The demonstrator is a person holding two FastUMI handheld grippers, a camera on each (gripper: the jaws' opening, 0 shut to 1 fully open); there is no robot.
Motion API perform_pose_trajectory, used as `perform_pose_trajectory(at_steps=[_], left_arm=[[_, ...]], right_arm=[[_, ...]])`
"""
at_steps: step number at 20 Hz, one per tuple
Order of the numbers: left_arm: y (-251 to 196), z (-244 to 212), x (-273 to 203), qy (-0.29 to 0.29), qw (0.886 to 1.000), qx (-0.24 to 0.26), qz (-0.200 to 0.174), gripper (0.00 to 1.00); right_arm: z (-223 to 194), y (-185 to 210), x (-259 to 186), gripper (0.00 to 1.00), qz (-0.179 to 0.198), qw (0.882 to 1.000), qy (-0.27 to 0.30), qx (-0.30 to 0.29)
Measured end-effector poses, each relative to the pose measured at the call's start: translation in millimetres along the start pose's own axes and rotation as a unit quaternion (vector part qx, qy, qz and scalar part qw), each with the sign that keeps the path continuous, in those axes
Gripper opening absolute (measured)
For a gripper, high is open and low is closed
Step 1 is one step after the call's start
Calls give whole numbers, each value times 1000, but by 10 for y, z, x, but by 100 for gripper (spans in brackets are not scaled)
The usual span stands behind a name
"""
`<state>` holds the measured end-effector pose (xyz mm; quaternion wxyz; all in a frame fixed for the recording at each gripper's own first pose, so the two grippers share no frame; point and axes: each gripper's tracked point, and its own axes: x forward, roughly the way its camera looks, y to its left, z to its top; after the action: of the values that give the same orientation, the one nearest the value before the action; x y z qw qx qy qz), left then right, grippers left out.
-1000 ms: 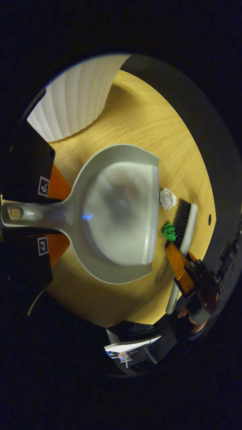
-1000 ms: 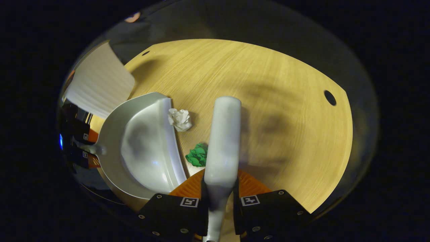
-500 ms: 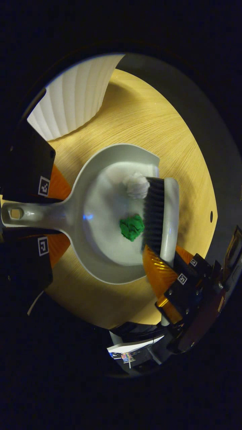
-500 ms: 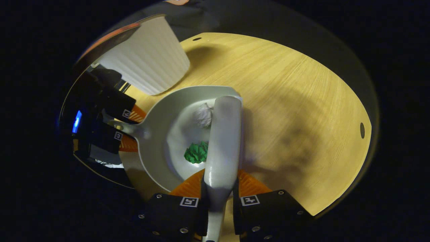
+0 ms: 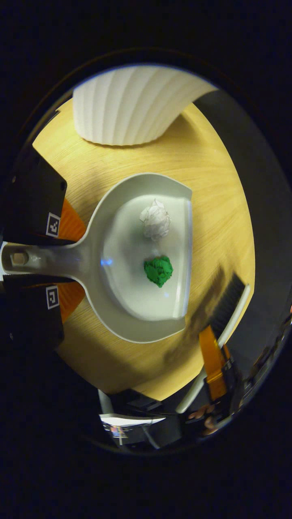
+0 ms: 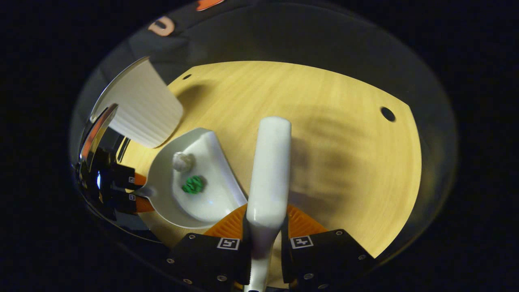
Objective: Pick up the small broom and dustpan from the desktop, sweep the trash into the dustpan with the broom, and then empty the trash into the garbage bin.
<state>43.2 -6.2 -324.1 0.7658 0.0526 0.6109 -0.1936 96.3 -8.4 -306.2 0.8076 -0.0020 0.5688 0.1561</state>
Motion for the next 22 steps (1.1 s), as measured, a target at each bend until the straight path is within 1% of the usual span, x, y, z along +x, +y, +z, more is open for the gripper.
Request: perform_pose_trajectory(at_steps=[2, 5, 7, 9, 11, 12, 14, 15, 16, 17, 18, 19, 20, 22], left_arm=[[-104, 28, -41, -4, 998, -54, 17, 29], [-150, 76, -78, -13, 993, -115, 37, 29], [-165, 118, -86, -18, 989, -139, 43, 29], [-232, 159, -154, -25, 989, -140, 38, 29], [-249, 212, -311, -33, 992, -120, 29, 29], [-250, 235, -428, -37, 994, -104, 27, 29], [-267, 292, -697, -45, 995, -83, 35, 29], [-271, 386, -923, -51, 995, -78, 33, 29], [-278, 491, -1128, -63, 995, -78, 30, 29], [-263, 575, -1328, -77, 994, -71, 30, 29], [-248, 638, -1518, -89, 993, -64, 37, 29], [-253, 742, -1749, -105, 992, -57, 43, 29], [-238, 800, -1905, -114, 991, -55, 44, 29], [-188, 904, -2306, -132, 988, -62, 42, 29]], right_arm=[[-240, -6, 25, 30, -28, 998, 4, 47], [-548, 140, 118, 30, -42, 995, 19, 86], [-730, 201, 137, 31, -48, 992, 27, 117], [-850, 158, 102, 31, -60, 989, 30, 133], [-932, 121, 166, 31, -70, 989, 31, 126], [-1010, 99, 246, 31, -70, 989, 35, 122], [-1115, 1, 381, 35, -77, 988, 32, 127], [-1157, -36, 438, 45, -74, 988, 31, 130], [-1186, -71, 502, 38, -70, 988, 29, 135], [-1213, -108, 568, 46, -67, 988, 27, 135], [-1170, -77, 589, 39, -68, 988, 26, 133], [-1141, -41, 570, 39, -67, 989, 24, 131], [-1170, -88, 602, 39, -65, 989, 24, 129], [-1118, -6, 632, 39, -62, 990, 24, 123]])
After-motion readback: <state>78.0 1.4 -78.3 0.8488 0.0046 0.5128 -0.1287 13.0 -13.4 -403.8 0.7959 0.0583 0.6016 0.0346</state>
